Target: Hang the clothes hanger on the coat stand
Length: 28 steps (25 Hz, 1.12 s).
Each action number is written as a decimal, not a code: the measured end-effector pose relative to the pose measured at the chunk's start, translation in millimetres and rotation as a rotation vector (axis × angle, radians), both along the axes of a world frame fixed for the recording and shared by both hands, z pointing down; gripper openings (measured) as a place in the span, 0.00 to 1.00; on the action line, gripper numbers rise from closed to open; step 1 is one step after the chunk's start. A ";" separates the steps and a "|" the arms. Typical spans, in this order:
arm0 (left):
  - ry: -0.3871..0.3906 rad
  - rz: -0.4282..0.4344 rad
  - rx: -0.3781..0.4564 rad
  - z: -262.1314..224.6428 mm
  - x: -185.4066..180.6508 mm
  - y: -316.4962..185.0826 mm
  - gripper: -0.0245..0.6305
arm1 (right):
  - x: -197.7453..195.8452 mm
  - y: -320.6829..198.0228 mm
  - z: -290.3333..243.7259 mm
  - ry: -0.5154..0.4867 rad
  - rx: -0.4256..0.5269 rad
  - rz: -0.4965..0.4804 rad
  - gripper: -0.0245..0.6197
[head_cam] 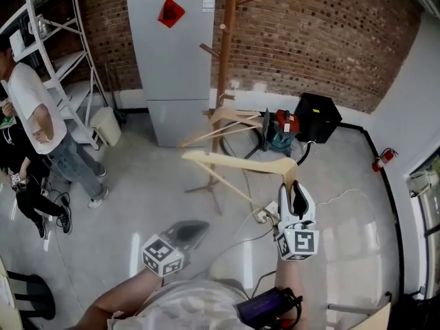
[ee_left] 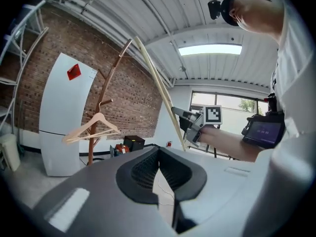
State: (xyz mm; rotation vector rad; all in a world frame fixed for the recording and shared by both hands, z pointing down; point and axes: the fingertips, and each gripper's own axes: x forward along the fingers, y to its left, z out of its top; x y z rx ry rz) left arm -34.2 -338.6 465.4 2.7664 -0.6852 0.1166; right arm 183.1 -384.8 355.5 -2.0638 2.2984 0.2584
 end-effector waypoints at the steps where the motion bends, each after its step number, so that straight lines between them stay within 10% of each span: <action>1: 0.000 -0.014 0.007 -3.7 3.9 -9.7 0.04 | -1.5 -14.7 0.2 0.006 0.000 -0.023 0.25; 14: -0.024 -0.155 0.037 -34.3 35.9 -92.5 0.04 | -20.5 -152.7 -11.6 0.090 0.021 -0.239 0.25; 28: 0.008 -0.107 0.045 -45.1 27.2 -145.0 0.04 | -72.6 -207.8 -33.4 0.232 0.061 -0.284 0.25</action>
